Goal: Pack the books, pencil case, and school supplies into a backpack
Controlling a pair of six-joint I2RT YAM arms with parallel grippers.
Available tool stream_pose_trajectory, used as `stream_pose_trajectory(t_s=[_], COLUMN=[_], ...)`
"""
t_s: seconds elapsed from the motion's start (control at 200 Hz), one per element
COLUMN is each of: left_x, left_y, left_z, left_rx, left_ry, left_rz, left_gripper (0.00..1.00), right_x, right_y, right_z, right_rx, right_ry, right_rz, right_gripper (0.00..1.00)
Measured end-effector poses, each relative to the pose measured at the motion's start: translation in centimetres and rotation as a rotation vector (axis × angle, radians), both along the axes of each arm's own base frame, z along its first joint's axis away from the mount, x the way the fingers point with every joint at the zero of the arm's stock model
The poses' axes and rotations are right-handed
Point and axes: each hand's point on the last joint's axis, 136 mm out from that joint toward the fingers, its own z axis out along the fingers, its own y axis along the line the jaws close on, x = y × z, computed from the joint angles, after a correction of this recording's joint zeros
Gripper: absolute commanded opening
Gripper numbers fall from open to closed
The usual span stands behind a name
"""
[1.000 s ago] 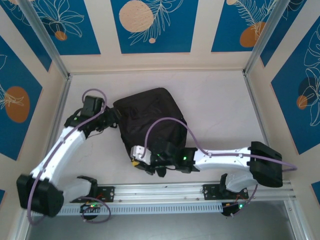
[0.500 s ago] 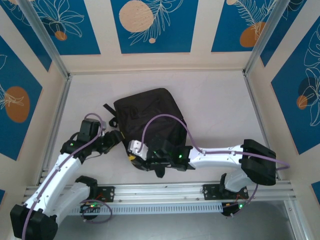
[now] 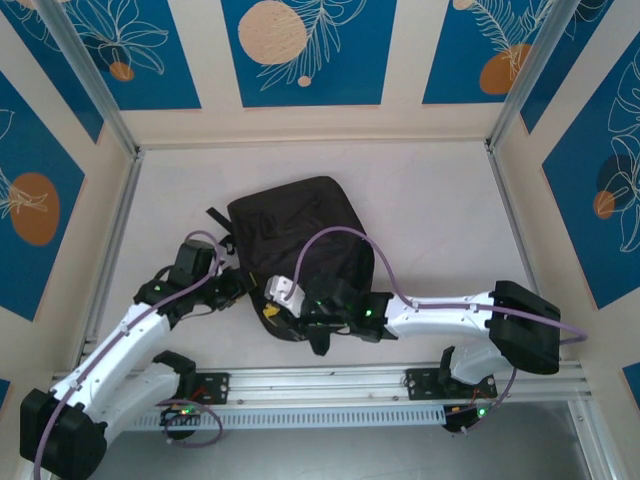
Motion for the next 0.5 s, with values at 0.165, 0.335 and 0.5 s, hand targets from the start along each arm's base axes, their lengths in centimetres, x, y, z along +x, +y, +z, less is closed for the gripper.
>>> stream_pose_trajectory(t_s=[0.165,0.335,0.5], left_x=[0.1,0.3,0.7], left_y=[0.4,1.1,1.9], left_z=[-0.5,-0.2,0.2], left_rx=[0.027,0.067,0.085], left_ry=[-0.006,-0.030,-0.040], left_rz=[0.013,0.022,0.038], left_gripper=[0.00,0.00,0.00], right_x=[-0.2,-0.7,-0.2], right_y=[-0.5,-2.6,-5.0], right_z=[-0.7,-1.5,-0.8], right_rx=[-0.024,-0.044,-0.019], right_ry=[0.006,0.003,-0.011], right_rz=[0.003,-0.015,-0.065], right_gripper=[0.00,0.00,0.00])
